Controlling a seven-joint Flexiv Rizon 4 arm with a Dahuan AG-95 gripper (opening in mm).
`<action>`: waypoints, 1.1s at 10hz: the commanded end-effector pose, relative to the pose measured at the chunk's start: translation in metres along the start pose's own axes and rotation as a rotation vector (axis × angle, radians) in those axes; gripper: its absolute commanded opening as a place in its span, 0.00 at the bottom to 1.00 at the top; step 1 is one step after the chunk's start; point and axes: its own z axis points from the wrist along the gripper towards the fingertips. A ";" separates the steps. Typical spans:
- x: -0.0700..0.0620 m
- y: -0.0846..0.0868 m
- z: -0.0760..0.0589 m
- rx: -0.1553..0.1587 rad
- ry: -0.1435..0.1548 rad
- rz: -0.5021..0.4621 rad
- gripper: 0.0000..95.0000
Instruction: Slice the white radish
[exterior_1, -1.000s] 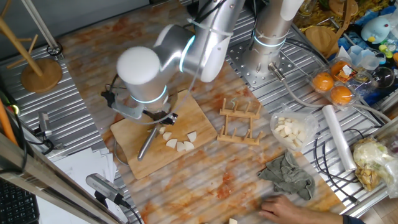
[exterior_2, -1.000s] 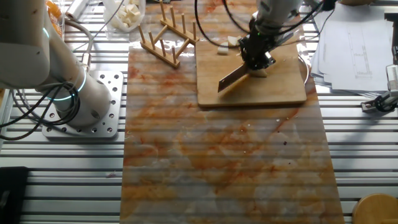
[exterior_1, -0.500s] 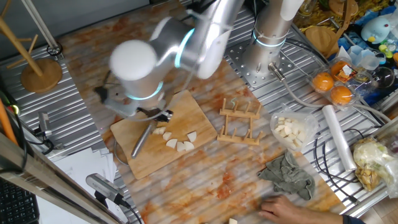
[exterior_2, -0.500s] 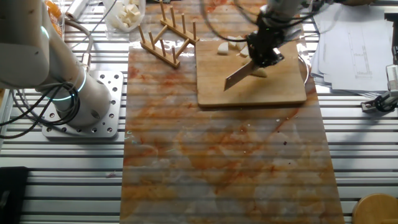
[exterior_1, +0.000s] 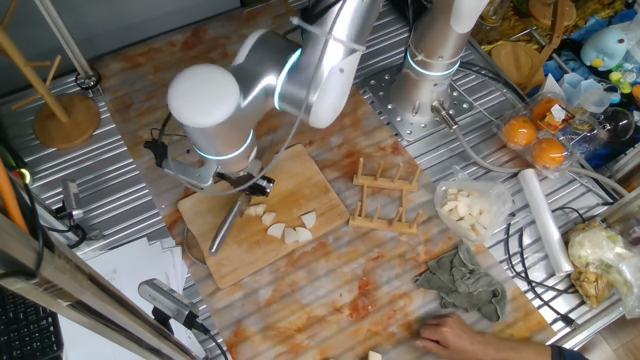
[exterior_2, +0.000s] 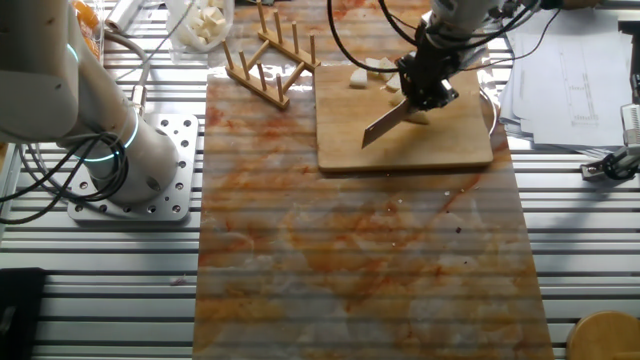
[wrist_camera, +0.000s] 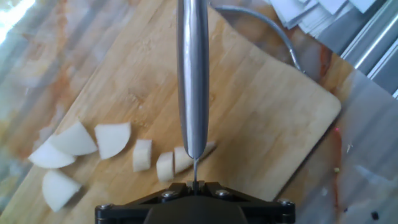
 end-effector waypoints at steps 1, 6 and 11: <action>-0.005 0.002 0.010 0.017 -0.002 0.003 0.00; 0.003 0.002 0.037 0.051 -0.007 -0.025 0.00; 0.016 0.005 -0.011 -0.007 -0.012 -0.019 0.00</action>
